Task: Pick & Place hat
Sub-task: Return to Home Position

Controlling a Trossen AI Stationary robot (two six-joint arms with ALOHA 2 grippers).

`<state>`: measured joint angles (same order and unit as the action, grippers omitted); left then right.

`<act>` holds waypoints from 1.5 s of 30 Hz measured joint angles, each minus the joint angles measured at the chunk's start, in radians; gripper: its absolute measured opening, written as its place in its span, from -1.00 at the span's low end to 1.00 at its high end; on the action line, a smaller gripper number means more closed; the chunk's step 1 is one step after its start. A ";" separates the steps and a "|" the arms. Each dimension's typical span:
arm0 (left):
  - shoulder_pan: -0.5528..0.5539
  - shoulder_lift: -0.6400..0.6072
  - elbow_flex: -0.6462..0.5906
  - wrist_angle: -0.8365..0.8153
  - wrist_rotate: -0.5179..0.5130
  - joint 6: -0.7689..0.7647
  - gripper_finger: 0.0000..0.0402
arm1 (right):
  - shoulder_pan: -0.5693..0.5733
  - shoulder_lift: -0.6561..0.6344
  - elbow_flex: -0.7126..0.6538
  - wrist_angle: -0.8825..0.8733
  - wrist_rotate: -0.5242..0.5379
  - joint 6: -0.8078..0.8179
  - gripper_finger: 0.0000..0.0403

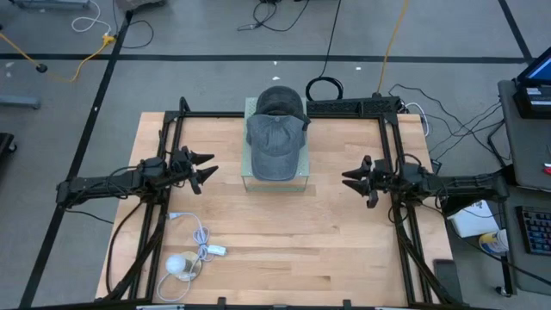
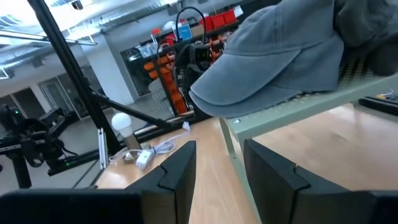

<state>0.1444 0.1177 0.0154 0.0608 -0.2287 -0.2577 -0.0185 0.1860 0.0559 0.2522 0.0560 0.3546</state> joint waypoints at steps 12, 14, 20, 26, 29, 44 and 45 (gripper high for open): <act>0.000 0.000 0.000 0.001 0.000 -0.001 0.28 | 0.000 0.001 0.000 0.014 -0.004 0.000 -0.35; 0.000 0.000 0.000 0.001 0.000 -0.001 0.28 | 0.000 0.001 0.000 0.014 -0.004 0.000 -0.35; 0.000 0.000 0.000 0.001 0.000 -0.001 0.28 | 0.000 0.000 0.000 0.014 -0.004 0.000 -0.35; 0.000 0.000 0.000 0.001 0.000 -0.001 0.28 | 0.000 0.001 0.000 0.015 -0.004 0.000 -0.35; 0.000 0.000 0.000 0.002 0.000 -0.001 0.28 | 0.000 0.001 0.000 0.015 -0.005 0.000 -0.35; 0.000 0.000 0.000 0.002 0.000 -0.001 0.28 | 0.000 0.000 0.000 0.016 -0.005 0.000 -0.35; 0.000 0.000 0.000 0.002 0.000 -0.001 0.28 | 0.000 0.001 0.000 0.016 -0.005 0.000 -0.35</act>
<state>0.1444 0.1177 0.0154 0.0624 -0.2287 -0.2584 -0.0185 0.1867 0.0559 0.2680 0.0513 0.3546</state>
